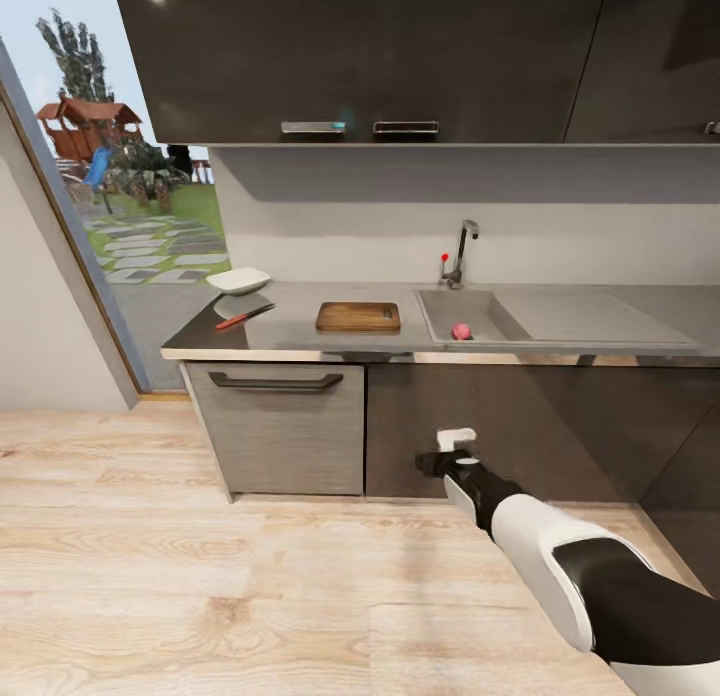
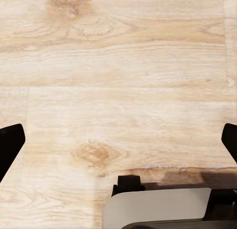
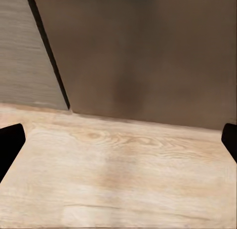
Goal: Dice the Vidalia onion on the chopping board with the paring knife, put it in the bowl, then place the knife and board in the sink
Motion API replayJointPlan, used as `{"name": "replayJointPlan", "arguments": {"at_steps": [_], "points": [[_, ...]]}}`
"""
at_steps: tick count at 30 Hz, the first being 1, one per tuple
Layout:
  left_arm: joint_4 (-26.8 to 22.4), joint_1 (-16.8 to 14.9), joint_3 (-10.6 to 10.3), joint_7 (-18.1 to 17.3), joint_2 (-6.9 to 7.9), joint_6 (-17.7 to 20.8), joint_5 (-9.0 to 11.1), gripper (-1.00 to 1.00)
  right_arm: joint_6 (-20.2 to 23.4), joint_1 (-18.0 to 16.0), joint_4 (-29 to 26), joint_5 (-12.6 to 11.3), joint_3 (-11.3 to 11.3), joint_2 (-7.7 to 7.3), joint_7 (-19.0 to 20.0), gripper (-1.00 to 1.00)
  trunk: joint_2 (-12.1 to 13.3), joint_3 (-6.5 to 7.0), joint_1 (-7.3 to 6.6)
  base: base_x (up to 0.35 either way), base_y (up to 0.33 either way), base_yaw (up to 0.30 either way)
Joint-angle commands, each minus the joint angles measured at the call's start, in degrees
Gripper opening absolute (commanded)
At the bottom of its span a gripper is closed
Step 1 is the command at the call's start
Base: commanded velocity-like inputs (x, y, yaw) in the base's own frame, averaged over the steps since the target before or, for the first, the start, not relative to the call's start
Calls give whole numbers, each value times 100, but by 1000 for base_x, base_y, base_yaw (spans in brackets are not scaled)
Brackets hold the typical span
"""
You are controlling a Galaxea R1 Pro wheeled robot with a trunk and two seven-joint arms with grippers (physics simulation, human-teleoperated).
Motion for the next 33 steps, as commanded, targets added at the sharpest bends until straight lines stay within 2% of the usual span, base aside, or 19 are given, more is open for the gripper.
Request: {"name": "replayJointPlan", "arguments": {"at_steps": [1, 2, 3, 5, 6, 9, 10, 12, 13, 16, 19, 20, 23, 28, 31, 33], "points": [[-4, 1, 4, 2, 0, -11, -4, 100, -227, 109, 141, -25, 49, 1, 36, 100, -3, -4, 0, 0, 0, 0], [-4, 1, 3, 2, 0, -11, -5, 100, -357, 201, 192, -23, 49, 0, 62, 100, -3, -4, 0, 0, 0, 0], [-6, 1, 2, 2, -2, -11, -9, 100, -1214, 1027, 342, 72, 52, 3, 140, 100, -3, -4, 0, 0, 0, 0], [-5, 1, 2, 2, 1, -11, -10, 100, -1687, 1398, 368, 235, 55, 7, 153, 100, -3, -4, 0, 0, 0, 0], [-4, 1, 2, 2, 3, -10, -10, 100, -1982, 1627, 378, 396, 59, 7, 160, 100, -3, -4, 0, 0, 0, 0], [-4, 1, 3, 2, 6, -9, -9, 100, -2438, 2128, 391, 774, 59, -2, 169, 100, -3, -4, 0, 0, 0, 0], [-4, 1, 3, 2, 7, -8, -10, 100, -2601, 2419, 392, 945, 59, -12, 172, 100, -3, -4, 0, 0, 0, 0], [-4, 1, 2, 2, 8, -9, -9, 100, -2753, 2698, 394, 1094, 59, -32, 171, 100, -3, -4, 0, 0, 0, 0], [-4, 1, 2, 2, 8, -10, -9, 100, -2920, 2951, 397, 1221, 58, -58, 170, 100, -3, -4, 0, 0, 0, 0], [-3, 1, 2, 2, 8, -11, -5, 100, -3295, 3447, 401, 1358, 58, -134, 168, 100, -3, -4, 0, 0, 0, 0], [-3, 1, 2, 2, 8, -11, -1, 100, -3823, 4092, 403, 1422, 58, -235, 171, 100, -3, -4, 0, 0, 0, 0], [-3, 1, 2, 2, 8, -11, 0, 100, -3925, 4219, 403, 1429, 60, -242, 172, 100, -3, -4, 0, 0, 0, 0], [17, 1, 2, 2, 8, -11, 5, 100, -4512, 4913, 399, 1447, 59, -232, 169, 100, -3, -4, 0, 0, 0, 0], [29, 1, 2, 2, 8, -11, 6, 100, -4695, 5113, 336, 1403, 8, -224, 88, 100, -3, -4, 0, 0, 0, 0], [30, 1, 3, 2, 9, -11, 4, 100, -4718, 5145, 65, 1306, -4, -213, -60, 100, -3, -4, 0, 0, 0, 0], [26, 1, 4, 2, 9, -11, 2, 100, -4715, 5158, -338, 1220, -4, -197, -291, 100, -3, -4, 0, 0, 0, 0]]}}
